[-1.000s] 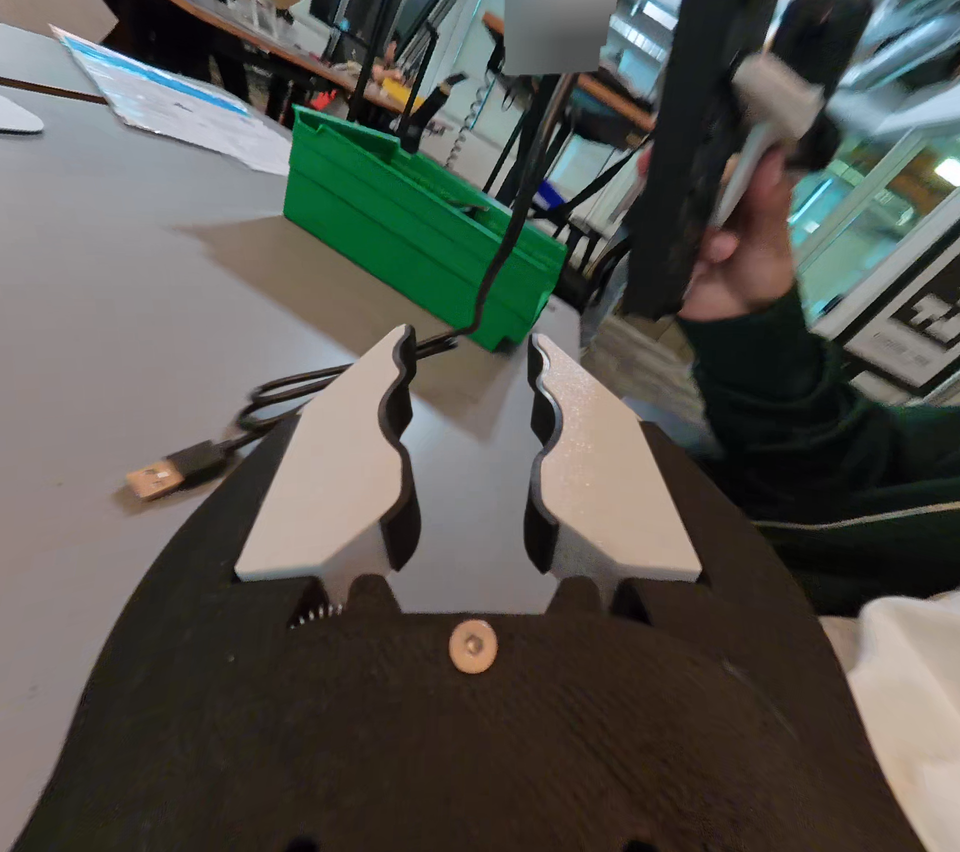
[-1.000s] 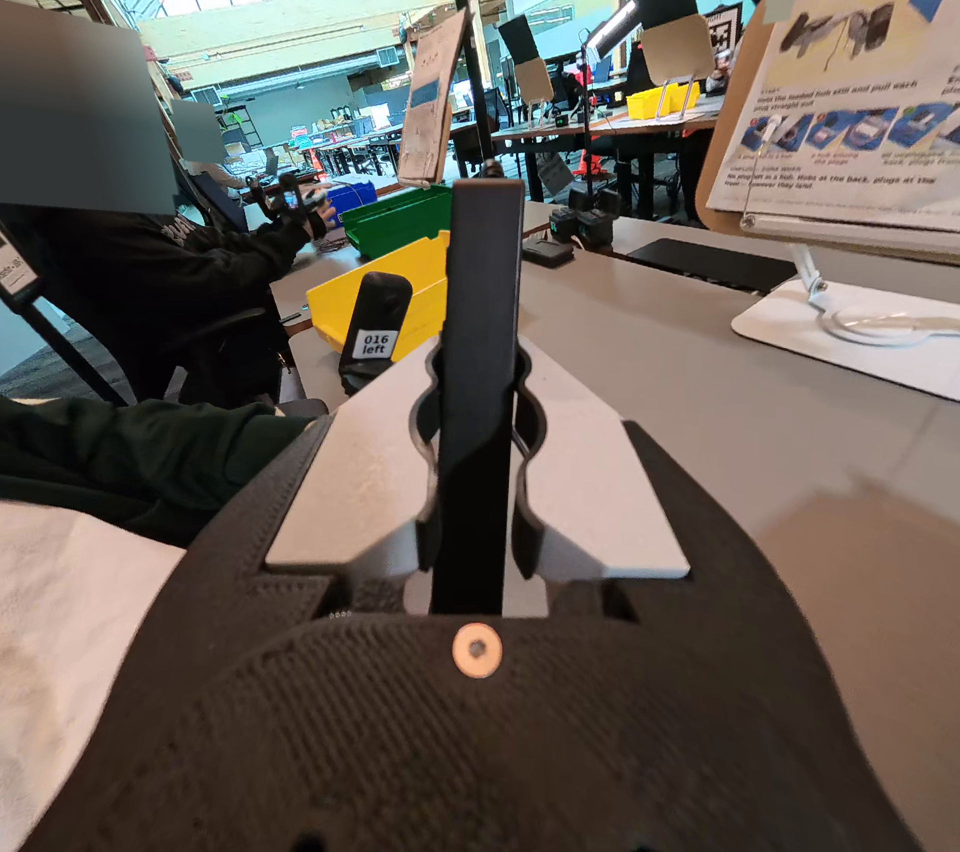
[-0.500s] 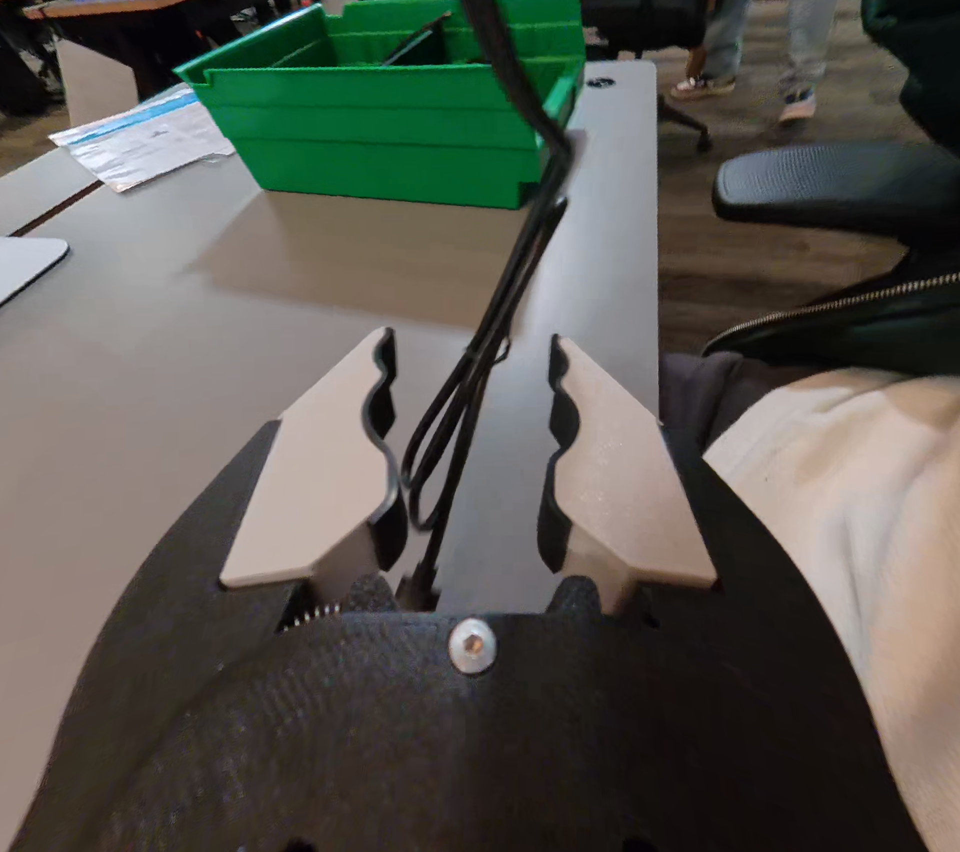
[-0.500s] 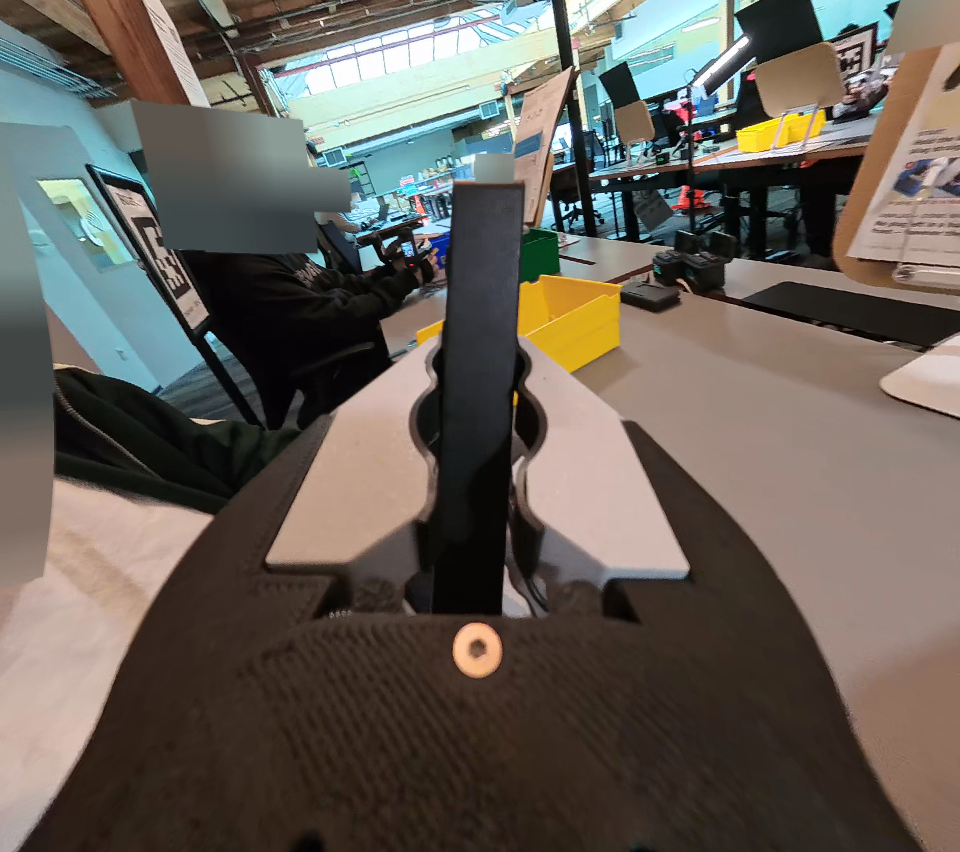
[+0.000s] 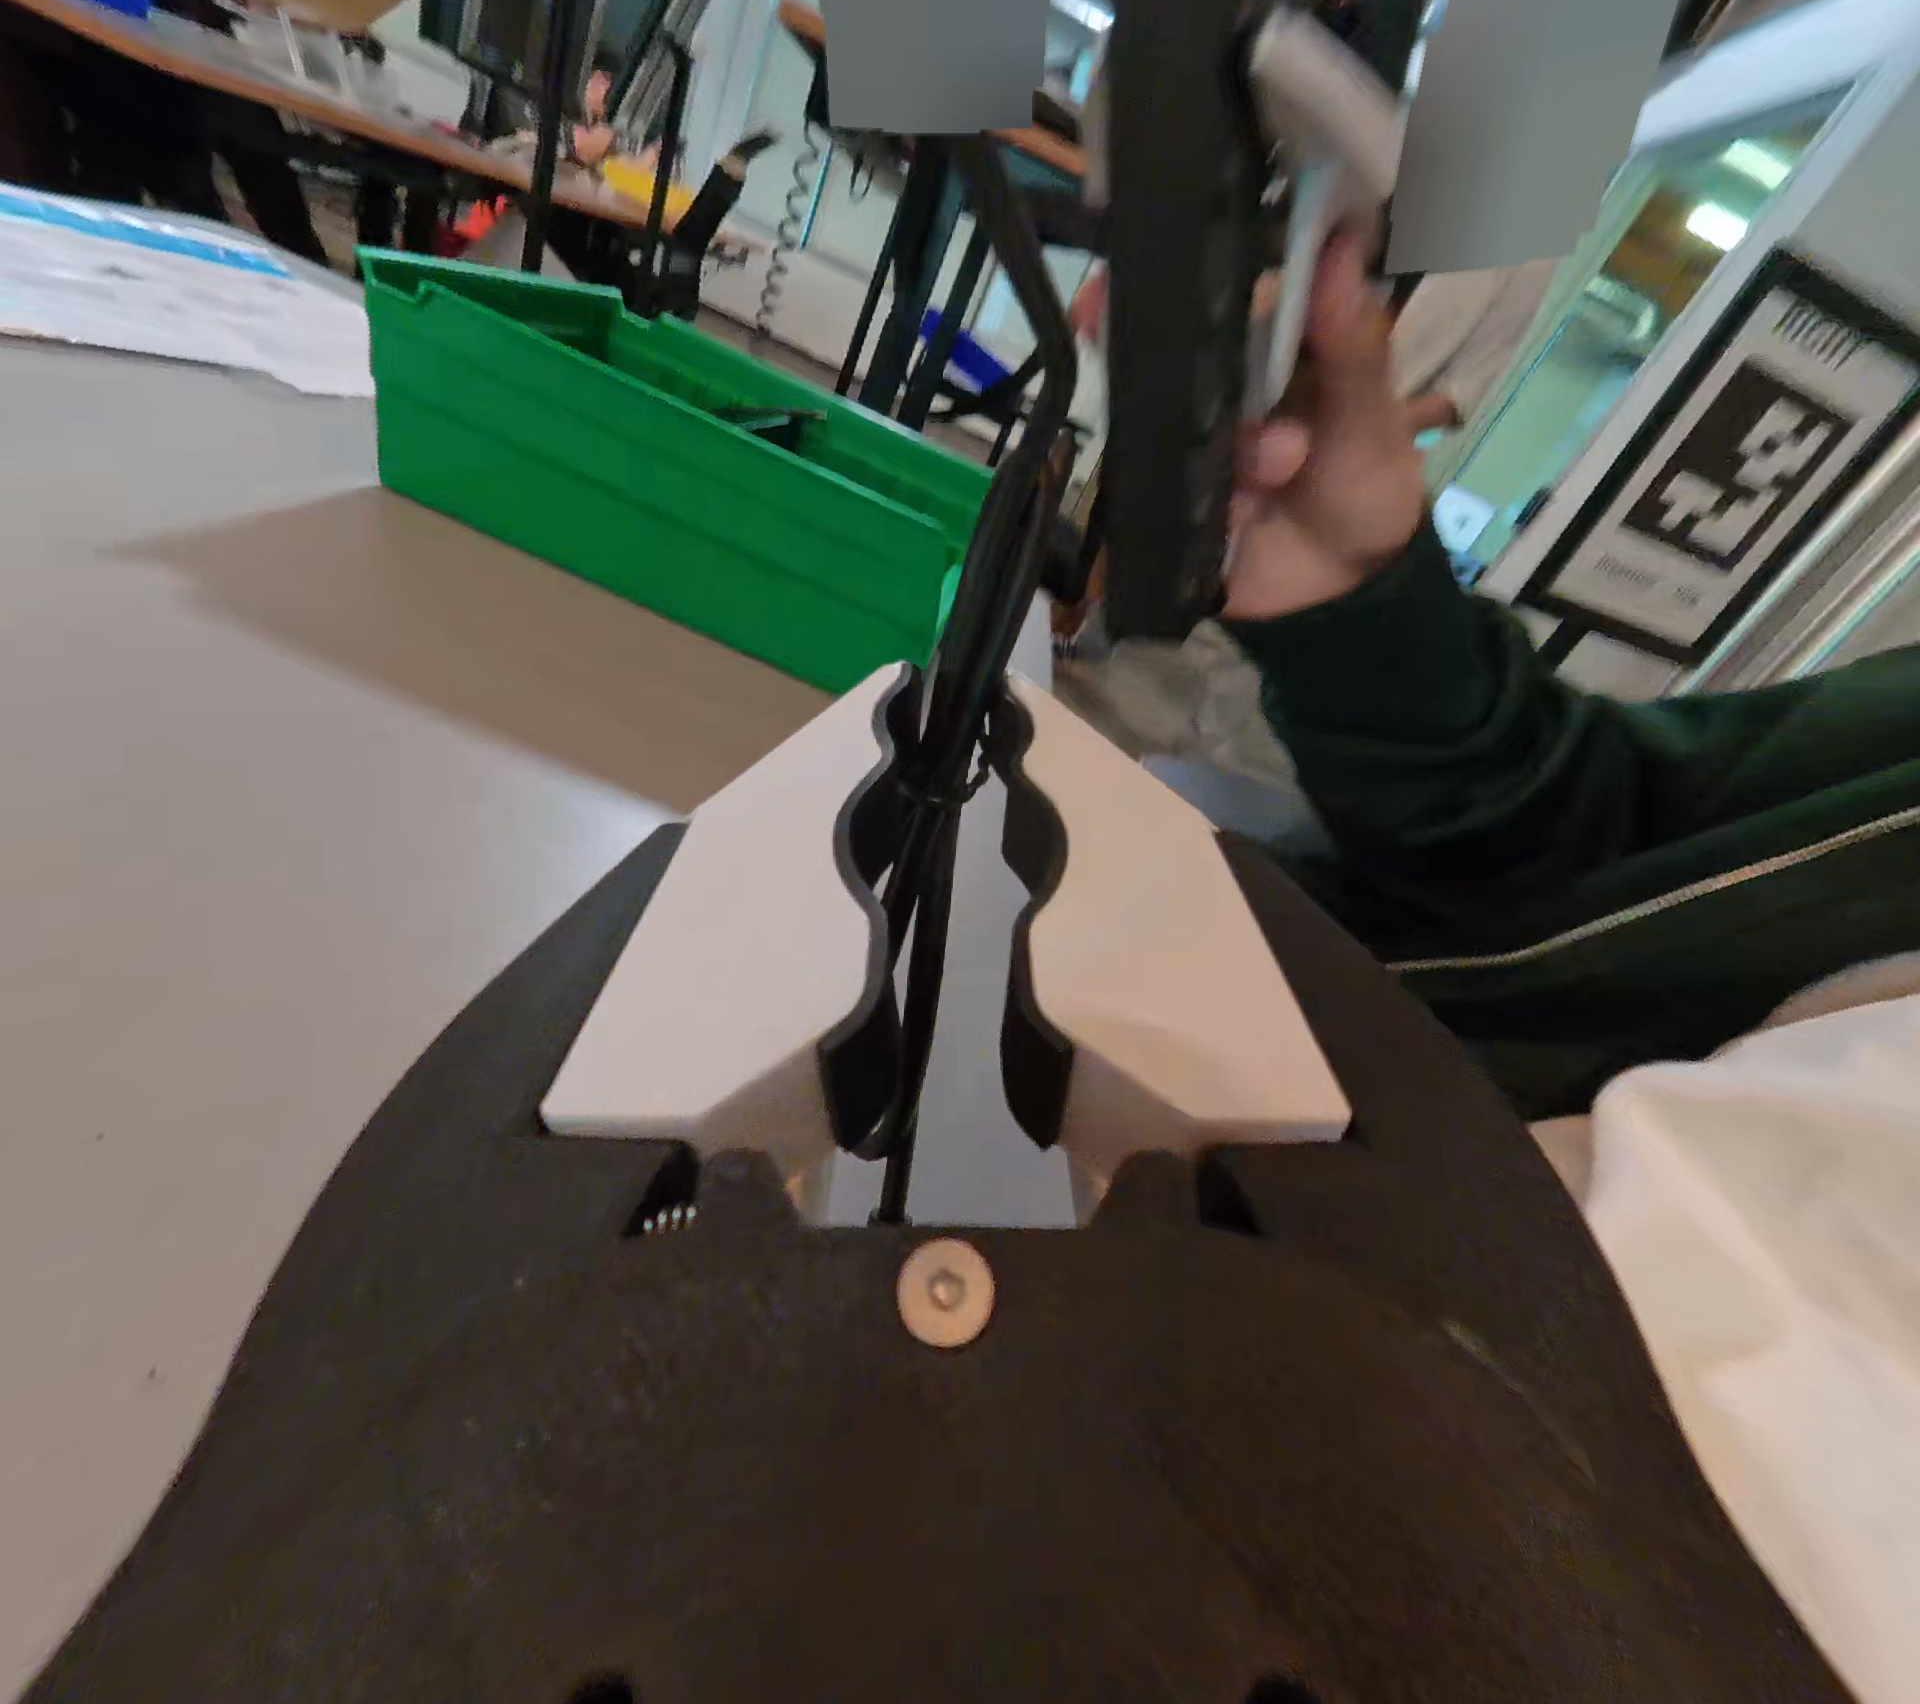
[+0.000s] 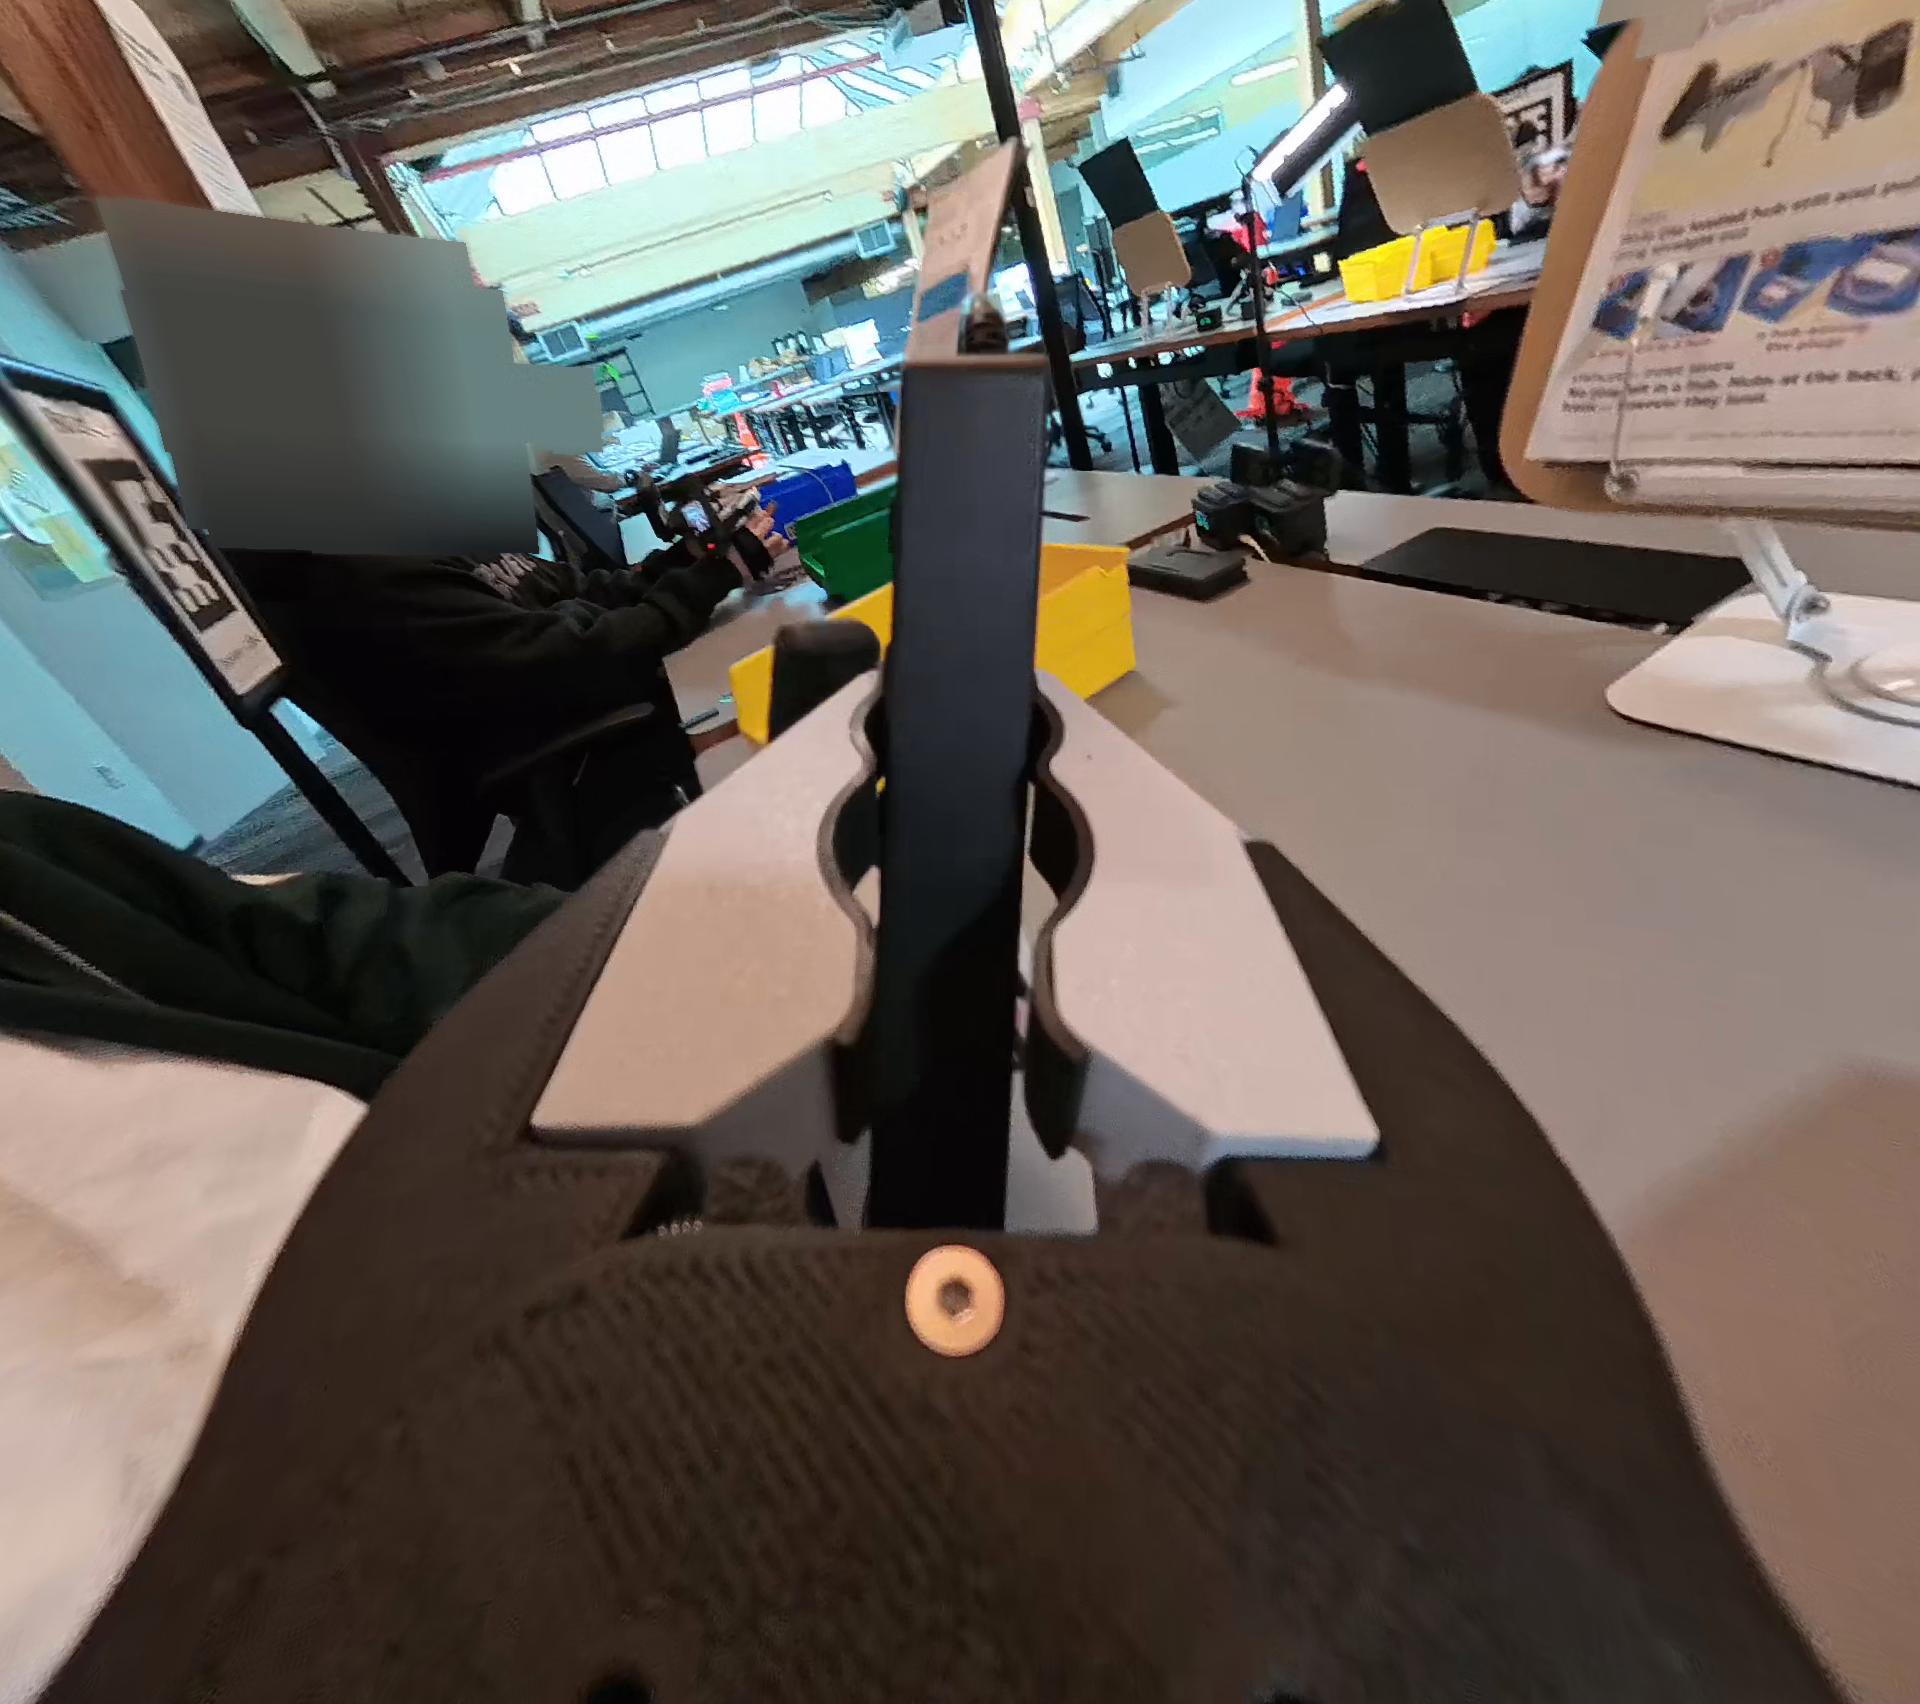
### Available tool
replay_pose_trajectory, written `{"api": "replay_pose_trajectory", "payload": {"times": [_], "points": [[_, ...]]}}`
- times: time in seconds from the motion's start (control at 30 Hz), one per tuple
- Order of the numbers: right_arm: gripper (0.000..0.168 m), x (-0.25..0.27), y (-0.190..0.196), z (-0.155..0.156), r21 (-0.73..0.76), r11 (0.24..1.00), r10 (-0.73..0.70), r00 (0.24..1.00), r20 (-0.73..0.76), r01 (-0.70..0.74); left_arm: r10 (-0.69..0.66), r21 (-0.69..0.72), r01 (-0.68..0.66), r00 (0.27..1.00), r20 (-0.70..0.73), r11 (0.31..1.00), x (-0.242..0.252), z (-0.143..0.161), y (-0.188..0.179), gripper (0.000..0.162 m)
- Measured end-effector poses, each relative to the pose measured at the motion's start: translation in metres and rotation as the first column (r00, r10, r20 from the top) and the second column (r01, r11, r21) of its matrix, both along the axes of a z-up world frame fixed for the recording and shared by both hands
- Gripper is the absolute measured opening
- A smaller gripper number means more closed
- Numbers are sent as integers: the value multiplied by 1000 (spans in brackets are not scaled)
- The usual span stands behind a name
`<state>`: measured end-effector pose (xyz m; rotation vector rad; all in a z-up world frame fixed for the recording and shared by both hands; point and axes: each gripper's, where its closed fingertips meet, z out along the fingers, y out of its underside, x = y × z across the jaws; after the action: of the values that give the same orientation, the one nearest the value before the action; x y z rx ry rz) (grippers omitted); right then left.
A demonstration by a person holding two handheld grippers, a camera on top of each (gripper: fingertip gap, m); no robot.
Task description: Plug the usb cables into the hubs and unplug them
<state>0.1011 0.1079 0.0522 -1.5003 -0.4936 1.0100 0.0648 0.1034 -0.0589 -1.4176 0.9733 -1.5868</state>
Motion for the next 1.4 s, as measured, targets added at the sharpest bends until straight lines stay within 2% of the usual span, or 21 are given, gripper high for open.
{"api": "replay_pose_trajectory", "payload": {"times": [0.2, 0.4, 0.57, 0.83, 1.07, 1.2, 1.4], "points": [[23, -23, 12, -45, -99, 993, 60, 996, -71, -67, -42, -140, 65, 985, 164, 988, -9, 19, 1, 9], [23, -37, 18, -80, -138, 987, 81, 996, -38, -85, -9, -263, 80, 965, 263, 961, -19, 27, 15, 10], [23, -55, 4, -78, -95, 978, 180, 981, -73, -187, -1, -325, 104, 953, 303, 940, -22, 29, 20, 10], [23, -65, 0, -90, -98, 972, 211, 976, -57, -216, -19, -421, 216, 905, 425, 881, -28, 38, 20, 11], [24, -70, -8, -85, -81, 952, 281, 950, -137, -294, -20, -439, 265, 873, 487, 858, -29, 44, 17, 12], [24, -75, -19, -77, -35, 935, 343, 926, -158, -353, 24, -454, 265, 843, 538, 851, -36, 49, 22, 10], [28, -74, -4, -86, -31, 974, 222, 971, -94, -226, 25, -503, 286, 851, 525, 816, -30, 45, 20, 11]]}}
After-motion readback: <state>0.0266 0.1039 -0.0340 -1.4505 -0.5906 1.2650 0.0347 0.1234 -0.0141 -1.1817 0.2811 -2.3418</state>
